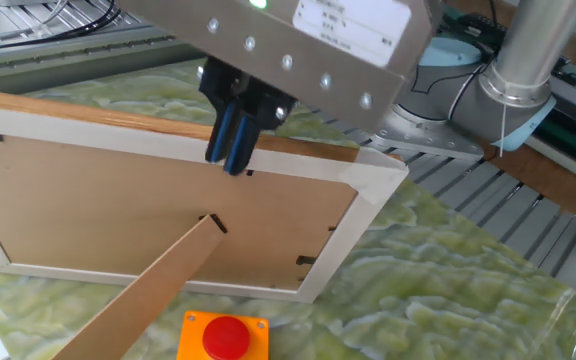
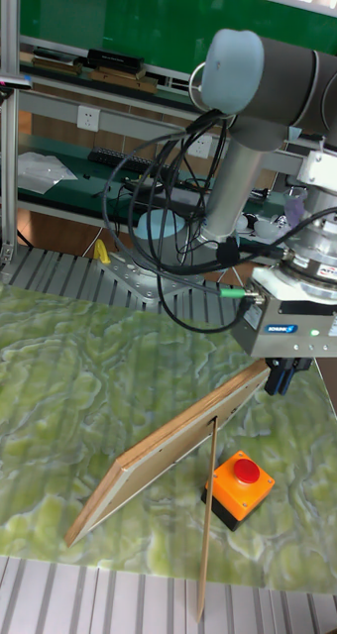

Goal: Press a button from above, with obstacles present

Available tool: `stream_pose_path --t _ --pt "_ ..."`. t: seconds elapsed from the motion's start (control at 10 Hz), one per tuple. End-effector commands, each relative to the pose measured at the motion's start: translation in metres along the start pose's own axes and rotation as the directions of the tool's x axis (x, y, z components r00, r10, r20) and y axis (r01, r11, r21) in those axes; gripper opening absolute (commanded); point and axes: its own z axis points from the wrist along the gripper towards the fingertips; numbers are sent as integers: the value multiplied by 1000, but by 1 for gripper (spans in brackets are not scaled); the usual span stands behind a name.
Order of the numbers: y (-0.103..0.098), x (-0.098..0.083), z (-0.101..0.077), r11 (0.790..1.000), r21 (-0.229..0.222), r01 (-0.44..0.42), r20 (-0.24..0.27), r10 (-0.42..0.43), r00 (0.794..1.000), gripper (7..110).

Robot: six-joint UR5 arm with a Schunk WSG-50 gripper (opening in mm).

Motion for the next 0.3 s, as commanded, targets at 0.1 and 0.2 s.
stream_pose_path --t 0.1,0.2 --pt "-4 8 -4 1000 -9 -2 -5 2 1000 7" --pt "-3 8 -4 1000 -10 -4 -7 4 1000 7"
